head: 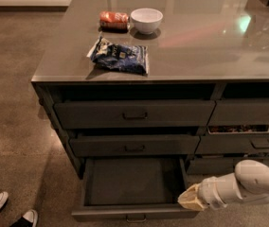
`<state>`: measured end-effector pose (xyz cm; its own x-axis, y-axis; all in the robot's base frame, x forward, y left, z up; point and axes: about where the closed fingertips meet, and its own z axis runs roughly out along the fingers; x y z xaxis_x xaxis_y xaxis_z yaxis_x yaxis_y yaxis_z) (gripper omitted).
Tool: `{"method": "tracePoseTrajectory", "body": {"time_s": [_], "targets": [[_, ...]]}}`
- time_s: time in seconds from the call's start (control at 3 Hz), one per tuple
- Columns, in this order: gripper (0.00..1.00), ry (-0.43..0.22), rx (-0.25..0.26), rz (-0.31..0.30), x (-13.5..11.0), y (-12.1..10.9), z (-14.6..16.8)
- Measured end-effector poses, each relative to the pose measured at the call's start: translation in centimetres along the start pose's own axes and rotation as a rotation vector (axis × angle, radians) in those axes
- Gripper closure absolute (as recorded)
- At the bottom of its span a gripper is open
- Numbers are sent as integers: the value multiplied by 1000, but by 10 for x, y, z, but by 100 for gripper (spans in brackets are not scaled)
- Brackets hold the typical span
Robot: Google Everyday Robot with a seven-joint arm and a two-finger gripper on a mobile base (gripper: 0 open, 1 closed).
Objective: Close bottom drawer
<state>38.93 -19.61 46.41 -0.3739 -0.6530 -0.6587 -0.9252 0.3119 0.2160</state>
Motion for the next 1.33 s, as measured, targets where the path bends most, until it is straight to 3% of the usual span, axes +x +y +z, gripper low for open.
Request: {"method": "tracePoseTrajectory", "body": {"time_s": [0.67, 1.0, 1.33], "targets": [[100, -72, -127, 101, 71, -34, 112], [100, -94, -202, 153, 101, -33, 162], [100, -116, -221, 184, 116, -34, 190]]}}
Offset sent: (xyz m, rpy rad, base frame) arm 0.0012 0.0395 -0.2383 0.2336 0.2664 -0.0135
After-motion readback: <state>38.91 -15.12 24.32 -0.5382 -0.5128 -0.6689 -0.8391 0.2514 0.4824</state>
